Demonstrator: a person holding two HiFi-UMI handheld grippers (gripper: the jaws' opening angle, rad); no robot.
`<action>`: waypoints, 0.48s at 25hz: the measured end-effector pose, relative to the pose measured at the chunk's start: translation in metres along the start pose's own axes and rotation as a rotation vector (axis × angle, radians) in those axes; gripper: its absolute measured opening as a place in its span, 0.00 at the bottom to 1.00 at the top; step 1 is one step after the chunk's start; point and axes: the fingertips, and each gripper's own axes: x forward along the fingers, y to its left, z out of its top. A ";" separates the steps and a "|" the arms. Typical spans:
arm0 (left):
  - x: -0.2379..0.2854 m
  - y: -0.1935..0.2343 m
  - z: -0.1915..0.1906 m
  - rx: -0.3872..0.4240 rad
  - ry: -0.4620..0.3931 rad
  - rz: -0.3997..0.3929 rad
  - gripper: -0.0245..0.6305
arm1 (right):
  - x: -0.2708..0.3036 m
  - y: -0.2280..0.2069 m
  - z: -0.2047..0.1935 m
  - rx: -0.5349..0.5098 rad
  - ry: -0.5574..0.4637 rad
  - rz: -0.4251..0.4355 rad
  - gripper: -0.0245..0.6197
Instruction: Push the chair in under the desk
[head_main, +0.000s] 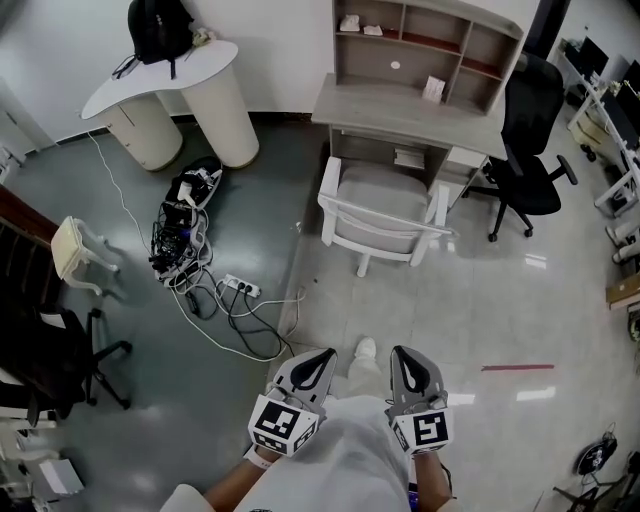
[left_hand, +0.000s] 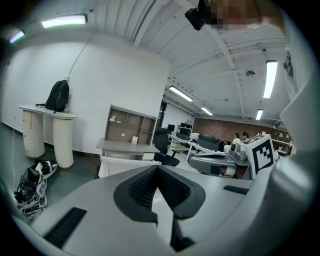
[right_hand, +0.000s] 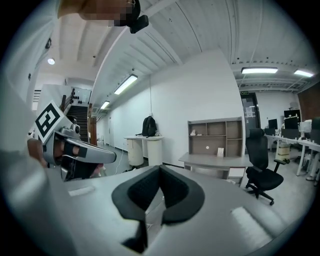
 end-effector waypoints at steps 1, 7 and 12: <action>0.012 0.005 0.007 0.004 0.000 0.010 0.05 | 0.011 -0.010 0.002 0.001 0.001 0.003 0.05; 0.085 0.025 0.048 0.015 0.010 0.052 0.05 | 0.064 -0.077 0.014 0.014 0.012 0.021 0.05; 0.143 0.031 0.068 0.019 0.015 0.081 0.05 | 0.096 -0.128 0.016 0.006 0.023 0.057 0.05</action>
